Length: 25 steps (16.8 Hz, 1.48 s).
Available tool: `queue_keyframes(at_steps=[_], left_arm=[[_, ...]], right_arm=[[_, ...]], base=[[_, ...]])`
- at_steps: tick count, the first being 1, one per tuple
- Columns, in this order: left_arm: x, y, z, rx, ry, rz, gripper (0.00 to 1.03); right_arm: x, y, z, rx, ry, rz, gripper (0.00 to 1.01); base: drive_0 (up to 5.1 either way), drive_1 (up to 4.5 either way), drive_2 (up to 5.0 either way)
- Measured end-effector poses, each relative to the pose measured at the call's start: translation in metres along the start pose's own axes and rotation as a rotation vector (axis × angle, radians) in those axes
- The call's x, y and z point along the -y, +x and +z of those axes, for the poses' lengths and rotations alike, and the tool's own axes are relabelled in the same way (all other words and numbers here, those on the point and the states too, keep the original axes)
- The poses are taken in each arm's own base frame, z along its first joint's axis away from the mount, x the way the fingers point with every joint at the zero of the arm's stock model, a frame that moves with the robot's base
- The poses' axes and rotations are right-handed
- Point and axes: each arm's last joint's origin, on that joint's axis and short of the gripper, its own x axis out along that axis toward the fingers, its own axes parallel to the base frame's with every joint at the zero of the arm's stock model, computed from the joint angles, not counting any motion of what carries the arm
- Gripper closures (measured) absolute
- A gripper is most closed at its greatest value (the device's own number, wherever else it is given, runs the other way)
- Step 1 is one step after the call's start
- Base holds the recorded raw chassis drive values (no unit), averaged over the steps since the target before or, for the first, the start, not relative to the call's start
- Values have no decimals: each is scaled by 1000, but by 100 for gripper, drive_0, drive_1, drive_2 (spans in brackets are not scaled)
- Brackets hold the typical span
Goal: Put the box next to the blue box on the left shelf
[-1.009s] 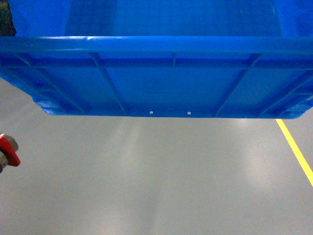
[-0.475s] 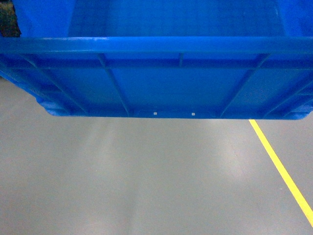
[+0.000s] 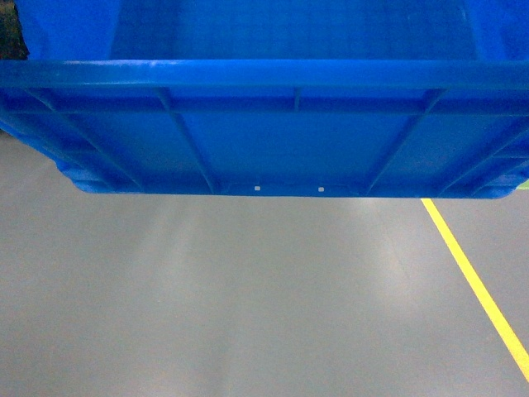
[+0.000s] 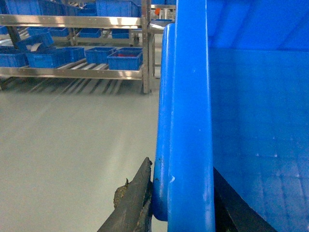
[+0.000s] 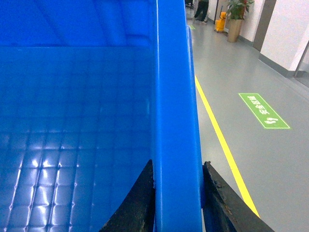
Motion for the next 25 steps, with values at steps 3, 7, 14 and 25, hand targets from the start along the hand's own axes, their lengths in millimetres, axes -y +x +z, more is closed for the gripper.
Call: queue_keyframes(at_steps=[3, 7, 14, 25], left_arm=[[0, 0, 0, 2, 0, 0, 83], [0, 0, -1, -6, 2, 4, 83], [0, 0, -1, -6, 1, 0, 83], [0, 0, -1, -6, 1, 0, 83]], right_arm=[[0, 0, 0, 0, 0, 0, 80], [0, 0, -1, -7, -2, -1, 80], [0, 0, -1, -4, -2, 1, 80], [0, 0, -1, -4, -2, 1, 80]], base=[[2, 414, -411], [-4, 410, -418], [-11, 404, -426], [-8, 408, -423]])
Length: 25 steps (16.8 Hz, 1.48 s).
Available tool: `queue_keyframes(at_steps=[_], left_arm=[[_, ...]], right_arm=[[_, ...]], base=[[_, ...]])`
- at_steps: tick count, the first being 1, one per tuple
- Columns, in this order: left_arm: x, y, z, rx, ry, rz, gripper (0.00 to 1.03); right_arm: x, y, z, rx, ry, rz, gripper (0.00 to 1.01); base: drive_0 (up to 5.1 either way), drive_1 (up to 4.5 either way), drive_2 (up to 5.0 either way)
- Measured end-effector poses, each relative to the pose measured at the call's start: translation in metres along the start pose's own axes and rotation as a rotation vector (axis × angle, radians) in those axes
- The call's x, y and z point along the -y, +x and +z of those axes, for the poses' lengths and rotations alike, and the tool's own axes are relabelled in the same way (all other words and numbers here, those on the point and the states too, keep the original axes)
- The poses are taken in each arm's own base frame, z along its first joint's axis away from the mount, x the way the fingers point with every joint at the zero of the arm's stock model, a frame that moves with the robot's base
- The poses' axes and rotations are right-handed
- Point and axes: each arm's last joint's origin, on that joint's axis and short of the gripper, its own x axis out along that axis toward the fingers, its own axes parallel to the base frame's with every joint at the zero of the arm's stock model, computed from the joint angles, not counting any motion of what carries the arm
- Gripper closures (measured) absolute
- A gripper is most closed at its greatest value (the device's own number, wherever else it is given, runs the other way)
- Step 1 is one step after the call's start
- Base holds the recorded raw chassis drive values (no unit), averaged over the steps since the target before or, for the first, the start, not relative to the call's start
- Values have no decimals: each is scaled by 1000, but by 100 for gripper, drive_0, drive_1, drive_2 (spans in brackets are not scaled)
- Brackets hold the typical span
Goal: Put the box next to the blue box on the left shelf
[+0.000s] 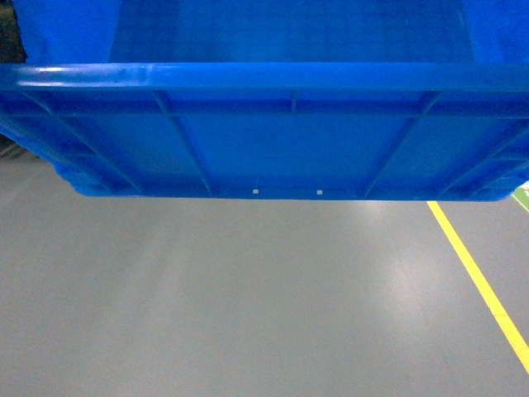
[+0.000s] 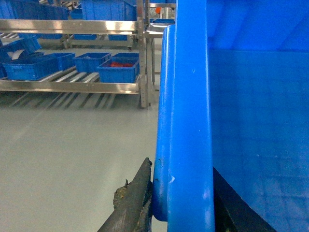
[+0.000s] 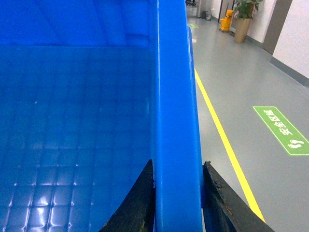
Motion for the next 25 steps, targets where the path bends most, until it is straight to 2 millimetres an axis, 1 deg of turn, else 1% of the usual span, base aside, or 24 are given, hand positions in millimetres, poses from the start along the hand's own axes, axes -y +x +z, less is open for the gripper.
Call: queue_keyframes(at_steps=[25], left_arm=[[0, 0, 0, 2, 0, 3, 83]], right_arm=[[0, 0, 0, 0, 0, -1, 80]], base=[[0, 415, -415]])
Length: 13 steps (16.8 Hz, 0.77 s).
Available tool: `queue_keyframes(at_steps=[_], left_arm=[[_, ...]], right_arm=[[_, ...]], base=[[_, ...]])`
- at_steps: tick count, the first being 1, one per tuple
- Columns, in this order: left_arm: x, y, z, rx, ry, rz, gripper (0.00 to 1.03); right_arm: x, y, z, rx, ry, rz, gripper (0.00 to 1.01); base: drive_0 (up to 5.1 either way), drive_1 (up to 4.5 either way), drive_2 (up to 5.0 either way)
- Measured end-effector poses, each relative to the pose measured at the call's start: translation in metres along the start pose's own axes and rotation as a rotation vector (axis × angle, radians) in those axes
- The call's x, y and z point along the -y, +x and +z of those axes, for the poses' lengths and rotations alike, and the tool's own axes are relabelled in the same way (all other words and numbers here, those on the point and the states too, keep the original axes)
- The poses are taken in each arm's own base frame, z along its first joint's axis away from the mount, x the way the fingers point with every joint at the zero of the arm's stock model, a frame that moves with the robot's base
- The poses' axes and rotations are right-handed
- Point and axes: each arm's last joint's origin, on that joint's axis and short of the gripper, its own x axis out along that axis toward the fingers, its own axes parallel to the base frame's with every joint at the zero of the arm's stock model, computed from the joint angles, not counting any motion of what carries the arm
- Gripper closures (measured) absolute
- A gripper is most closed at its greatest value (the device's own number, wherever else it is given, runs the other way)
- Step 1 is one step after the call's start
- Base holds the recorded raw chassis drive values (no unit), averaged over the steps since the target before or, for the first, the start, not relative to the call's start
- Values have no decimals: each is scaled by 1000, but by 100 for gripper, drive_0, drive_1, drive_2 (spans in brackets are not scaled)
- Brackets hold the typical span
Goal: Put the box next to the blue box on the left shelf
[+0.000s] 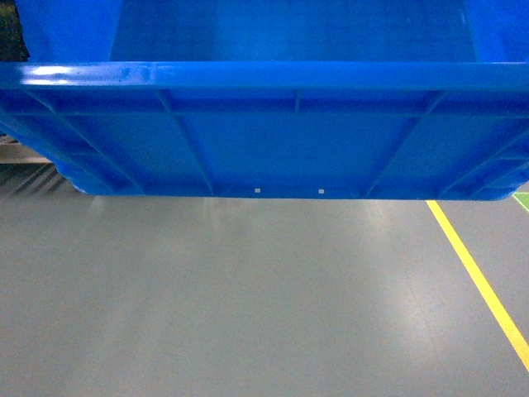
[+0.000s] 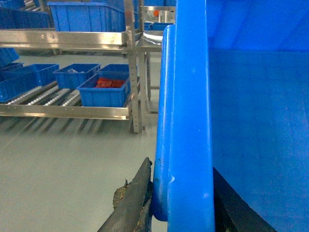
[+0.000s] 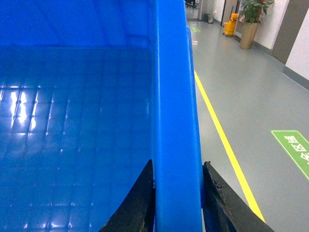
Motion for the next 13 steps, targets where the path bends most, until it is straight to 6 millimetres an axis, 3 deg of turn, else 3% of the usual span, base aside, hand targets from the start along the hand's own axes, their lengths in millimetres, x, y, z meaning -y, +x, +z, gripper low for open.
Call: queue_keyframes(at_steps=[13], left_arm=[[0, 0, 0, -1, 0, -2, 83]], right_arm=[[0, 0, 0, 1, 0, 0, 80]], base=[[-2, 414, -419]])
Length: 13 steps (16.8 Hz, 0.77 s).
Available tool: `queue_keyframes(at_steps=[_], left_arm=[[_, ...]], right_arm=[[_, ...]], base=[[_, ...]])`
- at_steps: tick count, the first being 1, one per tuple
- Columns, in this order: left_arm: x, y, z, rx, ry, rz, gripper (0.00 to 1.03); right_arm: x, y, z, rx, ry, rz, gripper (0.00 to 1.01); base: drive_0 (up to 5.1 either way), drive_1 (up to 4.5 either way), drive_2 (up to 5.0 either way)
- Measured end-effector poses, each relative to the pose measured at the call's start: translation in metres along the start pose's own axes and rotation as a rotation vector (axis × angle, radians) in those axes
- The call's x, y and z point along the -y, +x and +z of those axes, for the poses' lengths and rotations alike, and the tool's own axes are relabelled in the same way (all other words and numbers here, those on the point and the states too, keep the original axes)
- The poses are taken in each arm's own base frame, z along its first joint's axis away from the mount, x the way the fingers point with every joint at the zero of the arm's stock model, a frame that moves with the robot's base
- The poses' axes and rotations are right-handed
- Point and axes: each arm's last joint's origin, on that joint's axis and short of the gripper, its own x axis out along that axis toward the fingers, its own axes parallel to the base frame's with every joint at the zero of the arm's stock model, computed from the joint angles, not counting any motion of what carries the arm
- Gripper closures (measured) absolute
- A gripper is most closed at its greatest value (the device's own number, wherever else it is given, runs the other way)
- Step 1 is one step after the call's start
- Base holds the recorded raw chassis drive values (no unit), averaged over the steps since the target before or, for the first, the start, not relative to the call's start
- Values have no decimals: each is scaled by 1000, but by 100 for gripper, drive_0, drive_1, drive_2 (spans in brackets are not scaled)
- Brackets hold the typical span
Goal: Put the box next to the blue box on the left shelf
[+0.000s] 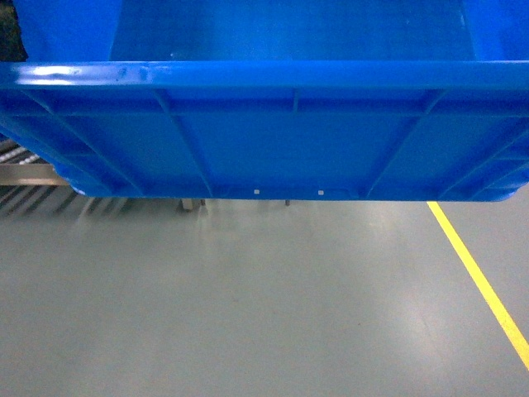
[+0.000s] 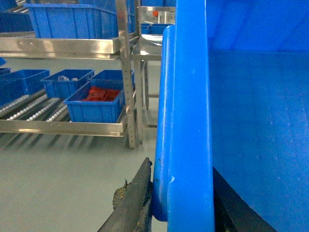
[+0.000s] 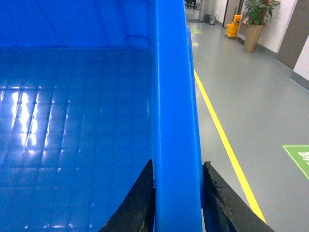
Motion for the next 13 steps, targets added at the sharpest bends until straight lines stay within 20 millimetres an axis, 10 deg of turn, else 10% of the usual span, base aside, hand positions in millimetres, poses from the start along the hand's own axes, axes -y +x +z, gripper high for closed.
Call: queue_keyframes(at_steps=[13], left_arm=[[0, 0, 0, 0, 0, -1, 83]], right_arm=[[0, 0, 0, -1, 0, 0, 80]], base=[[-2, 417, -420]])
